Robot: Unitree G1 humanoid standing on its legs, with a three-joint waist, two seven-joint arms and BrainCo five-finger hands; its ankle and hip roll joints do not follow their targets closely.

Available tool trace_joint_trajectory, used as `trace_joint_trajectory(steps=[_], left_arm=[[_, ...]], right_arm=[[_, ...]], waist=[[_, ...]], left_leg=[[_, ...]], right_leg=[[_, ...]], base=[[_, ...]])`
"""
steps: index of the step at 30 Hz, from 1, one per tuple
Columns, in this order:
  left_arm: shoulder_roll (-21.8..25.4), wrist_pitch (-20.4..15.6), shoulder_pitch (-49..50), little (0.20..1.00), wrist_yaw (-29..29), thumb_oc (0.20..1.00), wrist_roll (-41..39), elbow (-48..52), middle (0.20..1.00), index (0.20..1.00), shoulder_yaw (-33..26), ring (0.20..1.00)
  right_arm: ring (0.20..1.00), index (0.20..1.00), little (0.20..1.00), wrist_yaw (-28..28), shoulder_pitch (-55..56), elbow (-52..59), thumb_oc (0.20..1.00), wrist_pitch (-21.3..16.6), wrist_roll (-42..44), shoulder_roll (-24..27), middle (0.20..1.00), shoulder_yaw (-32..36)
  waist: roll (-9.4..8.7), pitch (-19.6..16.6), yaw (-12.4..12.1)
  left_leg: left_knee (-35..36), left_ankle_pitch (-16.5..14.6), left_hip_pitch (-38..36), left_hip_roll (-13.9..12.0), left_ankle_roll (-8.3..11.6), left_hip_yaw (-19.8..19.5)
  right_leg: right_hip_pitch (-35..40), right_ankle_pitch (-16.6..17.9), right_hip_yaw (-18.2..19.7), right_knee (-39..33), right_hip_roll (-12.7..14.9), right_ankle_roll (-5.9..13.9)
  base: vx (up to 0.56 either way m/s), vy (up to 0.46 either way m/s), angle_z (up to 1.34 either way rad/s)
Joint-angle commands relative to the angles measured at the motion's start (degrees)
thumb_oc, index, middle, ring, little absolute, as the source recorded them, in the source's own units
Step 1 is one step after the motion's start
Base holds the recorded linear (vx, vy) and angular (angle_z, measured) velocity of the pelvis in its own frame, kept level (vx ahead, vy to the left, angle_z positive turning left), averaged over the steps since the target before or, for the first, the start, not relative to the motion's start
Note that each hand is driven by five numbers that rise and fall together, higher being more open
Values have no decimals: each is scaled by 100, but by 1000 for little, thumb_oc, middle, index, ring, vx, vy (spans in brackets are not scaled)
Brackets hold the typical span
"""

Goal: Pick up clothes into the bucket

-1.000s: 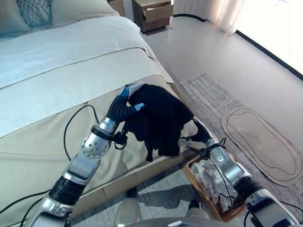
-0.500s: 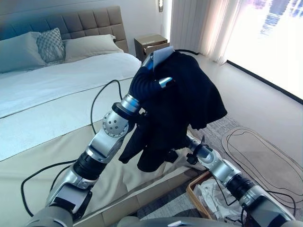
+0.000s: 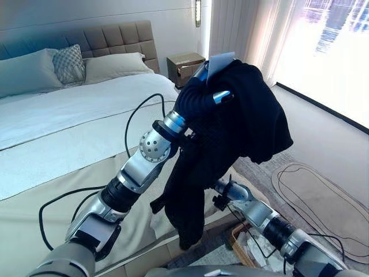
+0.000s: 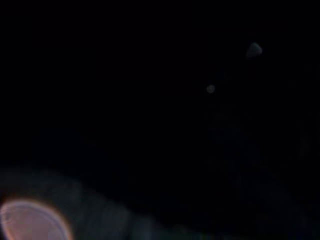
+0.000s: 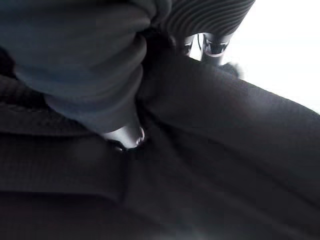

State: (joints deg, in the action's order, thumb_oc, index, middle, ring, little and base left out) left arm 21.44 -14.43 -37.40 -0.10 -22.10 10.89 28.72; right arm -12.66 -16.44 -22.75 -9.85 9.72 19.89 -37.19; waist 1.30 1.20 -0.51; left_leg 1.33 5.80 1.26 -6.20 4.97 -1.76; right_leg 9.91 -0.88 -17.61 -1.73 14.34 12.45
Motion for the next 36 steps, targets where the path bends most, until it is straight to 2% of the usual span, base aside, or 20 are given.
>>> trace_joint_trajectory(steps=[1, 5, 6, 10, 13, 15, 16, 20, 21, 23, 24, 25, 26, 27, 28, 32, 36], left_arm=[[-145, -283, -668, 200, 155, 200, -149, -396, 200, 200, -420, 200], [-31, -296, -526, 200, 174, 200, -96, -409, 200, 200, -574, 200], [88, -306, -372, 200, 196, 200, -70, -417, 200, 200, -765, 200], [210, -342, 13, 200, 200, 200, -77, -371, 200, 200, -1062, 200], [287, -378, 877, 200, 196, 200, -155, -422, 200, 200, -1561, 200], [268, -370, 1145, 200, 201, 200, -108, -459, 200, 200, -1696, 200], [260, -352, 1616, 200, 266, 200, 299, -653, 200, 200, -1848, 200], [218, -331, 2322, 200, 322, 200, 921, -1197, 200, 200, -1930, 200], [176, -343, 2712, 200, 313, 200, 1439, -1629, 200, 200, -1797, 200], [150, -332, 2893, 200, 160, 200, 1401, -1732, 200, 200, -1698, 200], [57, -315, 3336, 200, -152, 200, 1251, -2101, 200, 200, -1511, 200], [55, -325, 3335, 241, -156, 241, 1248, -2112, 241, 241, -1504, 241], [-98, -231, 3570, 495, -373, 495, 1106, -2508, 495, 495, -1263, 495], [-104, -242, 3561, 551, -375, 551, 1104, -2525, 551, 551, -1255, 551], [-189, -138, 3651, 1000, -546, 1000, 1181, -2876, 1000, 1000, -982, 1000], [-286, 35, 3679, 1000, -732, 1000, 968, -3157, 1000, 1000, -754, 1000], [-369, 273, 3844, 1000, -1056, 1000, 155, -3164, 1000, 1000, -721, 1000]], right_arm=[[200, 200, 200, 21, -86, 35, 200, -120, 581, -195, 200, 362], [200, 200, 200, 59, 255, -49, 200, -113, 875, -161, 200, 680], [200, 200, 200, 95, 531, -15, 200, -132, 1069, -98, 200, 999], [200, 200, 200, 147, 873, 151, 200, -192, 1253, 15, 200, 1474], [200, 200, 200, 345, 1325, 436, 200, -382, 1618, 77, 200, 2309], [200, 200, 200, 397, 1434, 560, 200, -422, 1680, 82, 200, 2513], [200, 200, 200, 523, 1561, 637, 200, -521, 1793, 75, 200, 2929], [200, 200, 200, 770, 1689, 842, 200, -701, 1847, 59, 200, 3417], [200, 200, 200, 878, 1741, 1003, 200, -827, 1944, 26, 200, 3688], [200, 200, 200, 951, 1760, 1077, 200, -858, 1926, 26, 200, 3810], [200, 200, 200, 1052, 1726, 1229, 200, -962, 1959, 28, 200, 4078], [200, 200, 200, 1052, 1736, 1235, 200, -960, 1959, 30, 200, 4083], [200, 200, 200, 1128, 1690, 1311, 200, -1040, 1992, 31, 200, 4207], [200, 200, 200, 1128, 1695, 1311, 200, -1041, 1993, 34, 200, 4212], [200, 200, 200, 1193, 1682, 1460, 200, -1097, 2037, 48, 200, 4338], [200, 200, 200, 1286, 1653, 1643, 200, -1140, 2122, 81, 200, 4514], [200, 200, 200, 1452, 1581, 1758, 200, -1185, 2240, 118, 200, 4802]], waist=[[-227, -11, 28], [-229, -24, 84], [-240, -21, 120], [-252, -32, 160], [-268, -25, 245], [-273, -27, 258], [-280, -35, 295], [-308, -24, 328], [-327, 1, 348], [-328, 6, 345], [-344, 42, 355], [-342, 37, 348], [-364, 64, 362], [-361, 61, 354], [-378, 85, 385], [-381, 117, 425], [-387, 133, 487]], left_leg=[[-344, -563, -236, -37, 2, 216], [-334, -574, -265, -48, 8, 241], [-333, -572, -274, -54, 13, 259], [-331, -580, -289, -69, 16, 279], [-322, -585, -314, -86, 21, 324], [-317, -588, -321, -90, 23, 335], [-282, -583, -338, -101, 27, 359], [-259, -572, -339, -114, 28, 384], [-258, -569, -332, -118, 25, 406], [-263, -576, -325, -116, 20, 416], [-278, -589, -309, -106, -2, 432], [-281, -592, -308, -106, -3, 434], [-300, -601, -284, -90, -23, 438], [-304, -605, -281, -90, -24, 440], [-336, -621, -257, -77, -45, 445], [-359, -630, -221, -58, -69, 451], [-362, -626, -163, -29, -92, 470]], right_leg=[[-485, 450, 71, 30, -263, -258], [-485, 447, 97, 29, -271, -254], [-487, 448, 110, 26, -277, -252], [-493, 438, 131, 37, -286, -249], [-508, 436, 183, 43, -300, -257], [-510, 433, 195, 43, -304, -260], [-525, 432, 215, 39, -316, -263], [-554, 436, 249, 48, -321, -268], [-580, 445, 272, 55, -323, -265], [-602, 447, 290, 63, -320, -264], [-638, 464, 321, 75, -312, -256], [-640, 463, 324, 77, -312, -256], [-670, 473, 365, 89, -310, -251], [-674, 472, 367, 90, -309, -251], [-709, 482, 397, 112, -305, -242], [-749, 493, 418, 127, -290, -235], [-829, 507, 459, 144, -288, -232]], base=[[0, 0, 0], [6, -1, -2], [4, -2, -7], [4, -5, -12], [3, 1, -6], [-1, 2, -4], [0, 5, -4], [-7, -2, -12], [-22, 2, -6], [-20, 1, -5], [-18, -1, -3], [-42, -3, -4], [-22, 0, -3], [-40, -3, -2], [0, 0, 0], [-8, 0, 0], [-6, 3, -2]])
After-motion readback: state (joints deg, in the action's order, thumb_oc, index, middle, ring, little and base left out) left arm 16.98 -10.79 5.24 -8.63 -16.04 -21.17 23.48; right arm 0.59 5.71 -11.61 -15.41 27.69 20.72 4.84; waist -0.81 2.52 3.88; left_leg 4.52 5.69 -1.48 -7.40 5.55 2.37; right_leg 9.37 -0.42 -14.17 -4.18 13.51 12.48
